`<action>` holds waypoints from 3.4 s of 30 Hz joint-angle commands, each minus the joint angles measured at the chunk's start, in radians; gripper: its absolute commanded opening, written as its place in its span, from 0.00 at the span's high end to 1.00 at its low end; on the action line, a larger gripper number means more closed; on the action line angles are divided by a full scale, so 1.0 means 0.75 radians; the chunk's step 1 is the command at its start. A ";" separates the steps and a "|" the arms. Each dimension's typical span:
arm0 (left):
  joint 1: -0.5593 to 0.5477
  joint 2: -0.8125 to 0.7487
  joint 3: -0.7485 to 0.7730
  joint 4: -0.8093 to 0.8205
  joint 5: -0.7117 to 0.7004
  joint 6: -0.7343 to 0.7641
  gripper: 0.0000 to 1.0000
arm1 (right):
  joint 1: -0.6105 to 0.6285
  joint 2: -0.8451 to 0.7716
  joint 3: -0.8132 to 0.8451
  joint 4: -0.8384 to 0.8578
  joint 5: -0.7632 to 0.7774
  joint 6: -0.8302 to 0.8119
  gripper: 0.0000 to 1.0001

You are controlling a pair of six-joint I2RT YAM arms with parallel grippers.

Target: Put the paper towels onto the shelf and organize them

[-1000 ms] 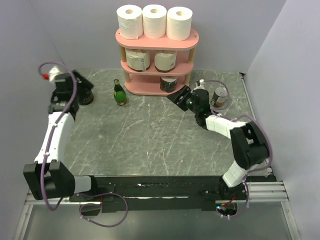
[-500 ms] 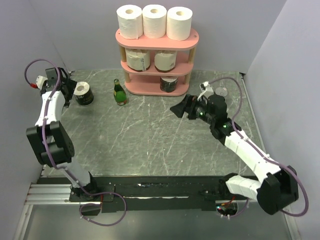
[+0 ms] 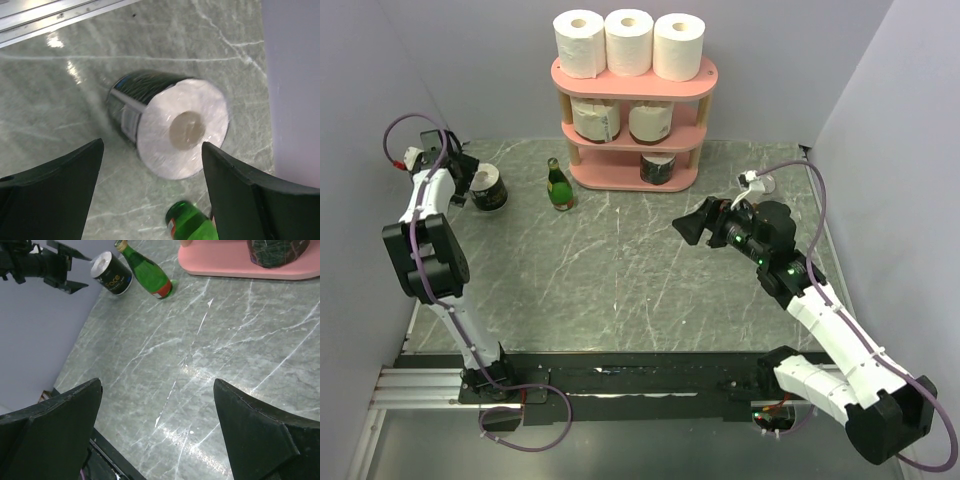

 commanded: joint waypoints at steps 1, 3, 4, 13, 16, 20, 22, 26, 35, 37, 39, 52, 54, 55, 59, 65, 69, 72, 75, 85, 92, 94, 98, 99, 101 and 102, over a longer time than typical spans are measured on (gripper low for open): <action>0.003 0.054 0.093 0.051 0.040 0.015 0.16 | 0.005 -0.052 0.060 -0.021 0.003 -0.004 0.00; 0.003 0.076 0.089 0.065 0.046 0.019 0.17 | 0.005 -0.072 0.060 -0.023 0.018 -0.010 0.01; 0.001 0.084 0.085 0.083 0.058 0.019 0.18 | 0.005 -0.093 0.062 -0.025 0.036 -0.012 0.00; 0.003 0.138 0.062 0.104 0.099 0.057 0.23 | 0.003 -0.130 0.058 -0.052 0.083 -0.039 0.01; 0.003 0.132 0.046 0.114 0.134 0.084 0.28 | 0.003 -0.128 0.066 -0.062 0.069 -0.035 0.01; 0.003 0.093 0.044 0.106 0.175 0.180 0.32 | 0.003 -0.122 0.095 -0.096 0.010 -0.032 0.00; 0.001 0.058 0.007 0.137 0.195 0.235 0.40 | 0.005 -0.113 0.109 -0.125 -0.009 -0.024 0.00; 0.003 0.052 -0.013 0.098 0.224 0.291 0.47 | 0.005 -0.138 0.103 -0.146 -0.013 -0.012 0.00; -0.009 -0.126 -0.132 0.012 0.181 0.387 0.53 | 0.001 -0.244 0.079 -0.180 0.030 -0.020 0.00; -0.025 -0.220 -0.173 -0.002 0.175 0.432 0.53 | 0.005 -0.259 0.071 -0.180 0.028 -0.014 0.00; -0.050 -0.291 -0.260 -0.010 0.173 0.487 0.52 | 0.003 -0.261 0.073 -0.189 0.022 -0.008 0.00; -0.608 -0.783 -0.690 0.110 0.183 0.356 0.55 | 0.005 -0.304 0.028 -0.211 0.055 0.035 0.00; -0.667 -0.775 -0.701 0.188 0.275 0.277 0.54 | 0.005 -0.312 0.021 -0.205 0.051 0.047 0.00; -0.692 -0.758 -0.666 0.245 0.273 0.260 0.54 | 0.005 -0.314 0.019 -0.205 0.044 0.047 0.00; -0.817 -0.577 -0.423 0.157 0.126 0.199 0.56 | 0.007 -0.332 0.038 -0.233 0.061 0.041 0.01; -0.907 -0.292 -0.138 0.147 0.052 0.050 0.58 | 0.005 -0.387 0.038 -0.252 0.106 0.025 0.00; -0.939 -0.165 -0.079 0.224 0.007 -0.047 0.57 | 0.005 -0.400 0.050 -0.270 0.108 0.023 0.00; -0.942 -0.067 -0.003 0.176 -0.023 -0.114 0.57 | 0.005 -0.410 0.070 -0.293 0.116 0.010 0.00; -0.942 0.011 0.083 0.147 -0.068 -0.143 0.57 | 0.005 -0.432 0.087 -0.313 0.132 0.000 0.00; -0.940 0.087 0.156 0.212 -0.210 -0.182 0.54 | 0.001 -0.473 0.085 -0.326 0.192 -0.032 0.00; -0.940 0.156 0.201 0.255 -0.240 -0.200 0.48 | 0.003 -0.467 0.068 -0.303 0.204 -0.026 0.00; -0.940 0.170 0.208 0.263 -0.250 -0.216 0.46 | 0.003 -0.459 0.079 -0.305 0.198 -0.028 0.00; -0.938 0.168 0.167 0.345 -0.259 -0.233 0.47 | 0.003 -0.461 0.093 -0.309 0.208 -0.026 0.00; -0.940 0.166 0.144 0.386 -0.253 -0.231 0.46 | 0.003 -0.469 0.089 -0.307 0.214 -0.030 0.00; -0.940 0.148 0.136 0.388 -0.261 -0.221 0.46 | 0.003 -0.473 0.085 -0.305 0.220 -0.032 0.00; -0.940 0.138 0.118 0.409 -0.261 -0.209 0.44 | 0.001 -0.471 0.083 -0.309 0.224 -0.032 0.00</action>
